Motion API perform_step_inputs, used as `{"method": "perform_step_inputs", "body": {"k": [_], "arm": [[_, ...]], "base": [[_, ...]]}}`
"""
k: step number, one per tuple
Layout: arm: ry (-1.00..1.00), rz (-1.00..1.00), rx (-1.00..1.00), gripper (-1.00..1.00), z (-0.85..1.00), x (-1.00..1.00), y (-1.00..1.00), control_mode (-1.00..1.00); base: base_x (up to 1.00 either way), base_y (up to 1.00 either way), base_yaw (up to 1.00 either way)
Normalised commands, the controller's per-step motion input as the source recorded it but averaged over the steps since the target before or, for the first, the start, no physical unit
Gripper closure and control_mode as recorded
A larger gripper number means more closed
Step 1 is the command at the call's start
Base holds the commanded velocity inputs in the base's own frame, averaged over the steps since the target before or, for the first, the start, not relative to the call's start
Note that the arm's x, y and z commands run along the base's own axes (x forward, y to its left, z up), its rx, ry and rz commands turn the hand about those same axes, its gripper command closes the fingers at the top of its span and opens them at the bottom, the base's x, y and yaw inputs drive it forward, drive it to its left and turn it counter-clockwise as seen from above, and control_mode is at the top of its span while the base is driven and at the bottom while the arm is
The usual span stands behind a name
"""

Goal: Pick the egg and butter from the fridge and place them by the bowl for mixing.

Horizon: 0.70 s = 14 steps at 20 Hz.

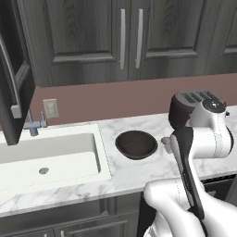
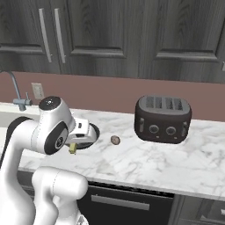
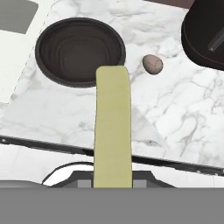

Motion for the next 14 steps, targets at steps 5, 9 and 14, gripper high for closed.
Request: {"method": "perform_step_inputs", "body": {"k": [5,9,14], "arm": [[0.00,0.00,0.00,1.00,0.00,0.00,0.00,1.00],[0.00,0.00,0.01,1.00,-0.02,0.04,-0.03,-1.00],[0.01,0.00,0.08,1.00,-0.08,0.27,-0.25,-1.00]], "base": [[0.00,0.00,0.00],[0.06,-0.04,0.00],[0.00,0.00,0.00]]}}
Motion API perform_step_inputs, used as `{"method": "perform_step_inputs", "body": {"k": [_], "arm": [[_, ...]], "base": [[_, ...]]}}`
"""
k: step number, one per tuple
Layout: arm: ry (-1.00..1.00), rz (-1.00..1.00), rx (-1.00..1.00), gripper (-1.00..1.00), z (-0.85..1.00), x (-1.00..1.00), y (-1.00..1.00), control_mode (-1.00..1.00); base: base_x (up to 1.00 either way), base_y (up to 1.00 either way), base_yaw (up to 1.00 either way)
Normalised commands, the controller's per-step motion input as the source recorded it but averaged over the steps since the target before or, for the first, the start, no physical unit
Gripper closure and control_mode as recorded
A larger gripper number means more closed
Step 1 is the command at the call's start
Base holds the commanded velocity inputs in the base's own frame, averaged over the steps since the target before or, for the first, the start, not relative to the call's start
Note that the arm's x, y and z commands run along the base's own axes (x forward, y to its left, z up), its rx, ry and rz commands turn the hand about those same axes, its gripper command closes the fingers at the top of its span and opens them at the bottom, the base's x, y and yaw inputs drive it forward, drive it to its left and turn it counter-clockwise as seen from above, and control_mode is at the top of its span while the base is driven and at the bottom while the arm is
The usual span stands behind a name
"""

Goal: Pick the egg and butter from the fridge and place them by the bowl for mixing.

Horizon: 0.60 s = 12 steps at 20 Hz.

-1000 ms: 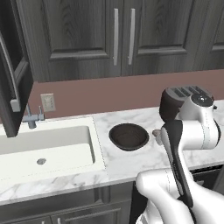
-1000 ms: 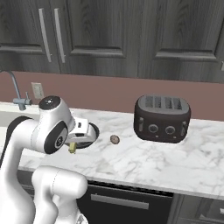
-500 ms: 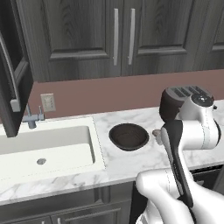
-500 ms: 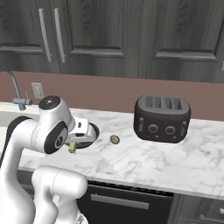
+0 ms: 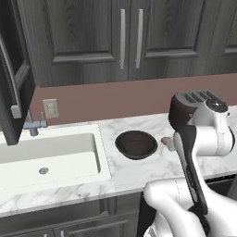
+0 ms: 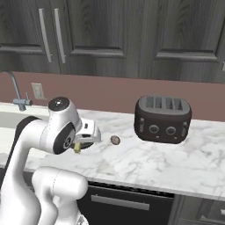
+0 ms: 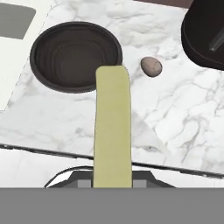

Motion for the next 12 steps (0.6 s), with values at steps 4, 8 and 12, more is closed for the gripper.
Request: {"method": "perform_step_inputs", "body": {"k": [4,8,12], "arm": [[0.01,0.00,0.12,1.00,-0.12,0.31,-0.30,-1.00],[0.06,0.00,0.17,1.00,-0.26,0.28,-0.36,-1.00],[0.13,-0.09,0.22,1.00,-0.43,0.28,-0.23,-1.00]], "base": [[0.00,0.00,0.00],[0.00,0.00,0.00],[0.00,0.00,0.00]]}}
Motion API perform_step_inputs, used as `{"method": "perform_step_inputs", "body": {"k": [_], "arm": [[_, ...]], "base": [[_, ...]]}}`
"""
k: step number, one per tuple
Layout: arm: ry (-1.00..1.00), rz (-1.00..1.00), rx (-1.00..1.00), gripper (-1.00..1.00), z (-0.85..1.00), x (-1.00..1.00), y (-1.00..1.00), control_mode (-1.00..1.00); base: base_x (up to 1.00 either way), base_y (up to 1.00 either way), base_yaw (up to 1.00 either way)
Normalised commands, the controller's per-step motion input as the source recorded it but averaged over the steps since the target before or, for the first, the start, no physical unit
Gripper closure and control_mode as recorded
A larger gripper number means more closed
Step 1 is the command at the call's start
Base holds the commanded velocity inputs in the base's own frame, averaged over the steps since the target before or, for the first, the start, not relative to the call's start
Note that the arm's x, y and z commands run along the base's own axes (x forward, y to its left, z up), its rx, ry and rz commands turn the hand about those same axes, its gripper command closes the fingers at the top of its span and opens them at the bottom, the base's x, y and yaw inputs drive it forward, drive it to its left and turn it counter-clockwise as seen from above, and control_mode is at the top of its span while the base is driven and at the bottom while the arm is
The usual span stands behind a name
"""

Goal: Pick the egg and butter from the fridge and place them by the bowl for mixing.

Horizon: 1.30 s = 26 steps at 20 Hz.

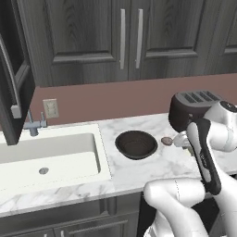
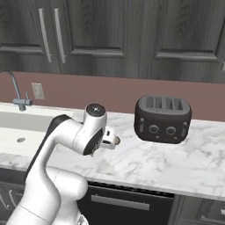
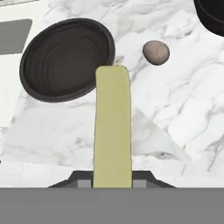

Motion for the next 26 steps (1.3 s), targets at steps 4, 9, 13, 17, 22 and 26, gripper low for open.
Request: {"method": "perform_step_inputs", "body": {"k": [4,9,13,17,22,26], "arm": [[0.06,-0.10,0.24,1.00,-0.49,0.41,-0.13,-1.00],[0.03,-0.11,0.12,1.00,-0.50,0.47,0.00,-1.00],[0.01,-0.11,0.01,1.00,-0.50,0.50,-0.01,-1.00],[0.07,-0.12,0.00,1.00,-0.38,0.39,0.01,-1.00],[0.13,-0.09,0.05,1.00,-0.25,0.39,0.03,-1.00],[0.18,-0.08,0.10,1.00,-0.18,0.34,0.00,-1.00]], "base": [[0.00,0.00,0.00],[0.00,0.00,0.00],[0.00,0.00,0.00],[0.00,0.00,0.00],[0.00,0.00,0.00],[0.00,0.00,0.00]]}}
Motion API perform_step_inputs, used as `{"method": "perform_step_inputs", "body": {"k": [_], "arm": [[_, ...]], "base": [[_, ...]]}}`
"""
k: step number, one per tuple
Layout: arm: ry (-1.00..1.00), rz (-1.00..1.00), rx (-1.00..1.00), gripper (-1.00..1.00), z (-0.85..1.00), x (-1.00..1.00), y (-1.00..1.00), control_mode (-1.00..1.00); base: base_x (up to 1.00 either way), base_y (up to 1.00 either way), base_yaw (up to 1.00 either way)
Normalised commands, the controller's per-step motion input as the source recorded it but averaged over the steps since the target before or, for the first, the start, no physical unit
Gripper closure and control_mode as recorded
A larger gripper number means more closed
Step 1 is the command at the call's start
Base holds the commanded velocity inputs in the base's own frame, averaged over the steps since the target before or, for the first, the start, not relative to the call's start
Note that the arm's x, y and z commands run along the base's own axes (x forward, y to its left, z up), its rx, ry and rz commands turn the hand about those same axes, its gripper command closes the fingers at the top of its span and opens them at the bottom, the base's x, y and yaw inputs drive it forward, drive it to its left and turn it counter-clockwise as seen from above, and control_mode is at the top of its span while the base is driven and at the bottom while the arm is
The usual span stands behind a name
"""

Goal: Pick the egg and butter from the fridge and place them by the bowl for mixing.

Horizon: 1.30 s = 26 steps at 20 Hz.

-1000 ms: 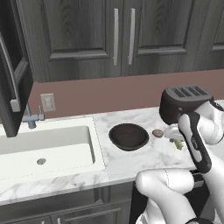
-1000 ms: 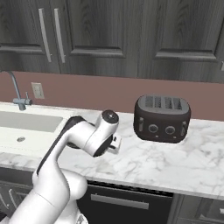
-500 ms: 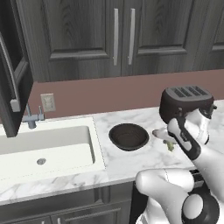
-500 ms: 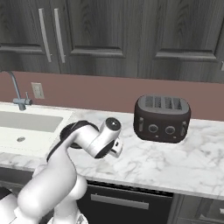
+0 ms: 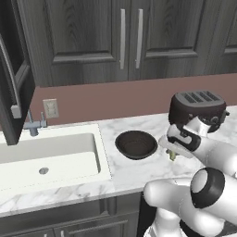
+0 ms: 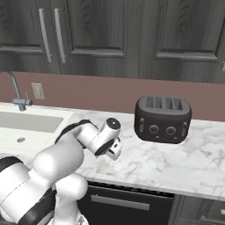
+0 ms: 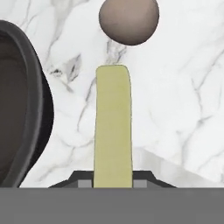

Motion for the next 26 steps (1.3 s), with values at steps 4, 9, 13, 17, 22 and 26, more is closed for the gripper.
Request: {"method": "perform_step_inputs", "body": {"k": [4,9,13,17,22,26], "arm": [[0.14,-0.05,0.12,1.00,-0.14,0.30,0.00,-1.00],[0.06,-0.02,0.13,1.00,-0.23,0.13,-0.01,-1.00],[0.00,-0.07,0.05,1.00,-0.33,0.06,0.00,-1.00],[0.00,-0.10,0.04,1.00,-0.26,0.14,0.09,-1.00],[0.00,-0.05,0.01,1.00,-0.18,0.32,0.09,-1.00],[0.03,-0.04,0.00,1.00,-0.14,0.33,0.06,-1.00]], "base": [[0.00,0.00,0.00],[0.00,0.00,0.00],[0.00,0.00,0.00],[0.00,0.00,0.00],[0.00,0.00,0.00],[0.00,0.00,0.00]]}}
